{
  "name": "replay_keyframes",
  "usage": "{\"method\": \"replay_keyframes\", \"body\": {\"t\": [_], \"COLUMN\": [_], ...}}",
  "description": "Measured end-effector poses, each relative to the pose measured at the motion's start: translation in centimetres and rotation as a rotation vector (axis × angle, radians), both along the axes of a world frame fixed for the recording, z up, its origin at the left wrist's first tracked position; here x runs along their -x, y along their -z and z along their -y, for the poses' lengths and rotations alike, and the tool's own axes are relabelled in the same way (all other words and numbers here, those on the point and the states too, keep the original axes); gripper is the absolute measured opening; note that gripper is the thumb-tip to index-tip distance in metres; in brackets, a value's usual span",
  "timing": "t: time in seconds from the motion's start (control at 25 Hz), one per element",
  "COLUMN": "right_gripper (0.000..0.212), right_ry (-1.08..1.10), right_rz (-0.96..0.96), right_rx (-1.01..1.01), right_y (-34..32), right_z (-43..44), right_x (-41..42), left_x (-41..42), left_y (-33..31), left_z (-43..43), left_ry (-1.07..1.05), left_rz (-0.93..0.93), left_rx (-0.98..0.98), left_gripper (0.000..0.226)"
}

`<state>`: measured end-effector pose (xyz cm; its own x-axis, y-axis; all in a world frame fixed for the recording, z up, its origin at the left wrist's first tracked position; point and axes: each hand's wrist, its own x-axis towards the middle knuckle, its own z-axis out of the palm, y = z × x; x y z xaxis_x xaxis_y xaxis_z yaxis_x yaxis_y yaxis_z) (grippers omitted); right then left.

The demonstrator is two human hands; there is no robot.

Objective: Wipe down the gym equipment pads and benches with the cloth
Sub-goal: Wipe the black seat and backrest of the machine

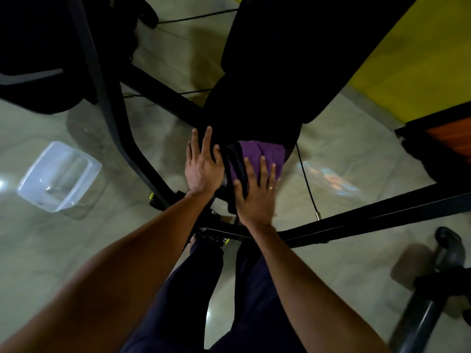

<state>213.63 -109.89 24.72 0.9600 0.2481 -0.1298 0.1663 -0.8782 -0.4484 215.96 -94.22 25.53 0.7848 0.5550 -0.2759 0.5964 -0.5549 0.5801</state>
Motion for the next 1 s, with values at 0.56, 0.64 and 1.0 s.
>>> {"method": "replay_keyframes", "body": {"t": [0.56,0.64,1.0], "right_gripper": [0.064,0.061,0.067], "right_ry": [0.020,-0.186,-0.252], "right_rz": [-0.092,-0.005,-0.204], "right_rx": [0.091,0.058,0.227], "right_y": [-0.8,-1.0,-2.0], "right_z": [-2.8,-1.0,-4.9], "right_x": [-4.3,-3.5,-10.3], "left_x": [1.4,1.4,1.1], "left_y": [-0.1,0.2,0.9], "left_z": [1.9,1.8,1.8], "left_ry": [-0.324,-0.348,-0.402], "left_rz": [0.076,0.094,0.122], "left_rx": [0.197,0.183,0.156], "left_gripper": [0.050,0.049,0.050]}}
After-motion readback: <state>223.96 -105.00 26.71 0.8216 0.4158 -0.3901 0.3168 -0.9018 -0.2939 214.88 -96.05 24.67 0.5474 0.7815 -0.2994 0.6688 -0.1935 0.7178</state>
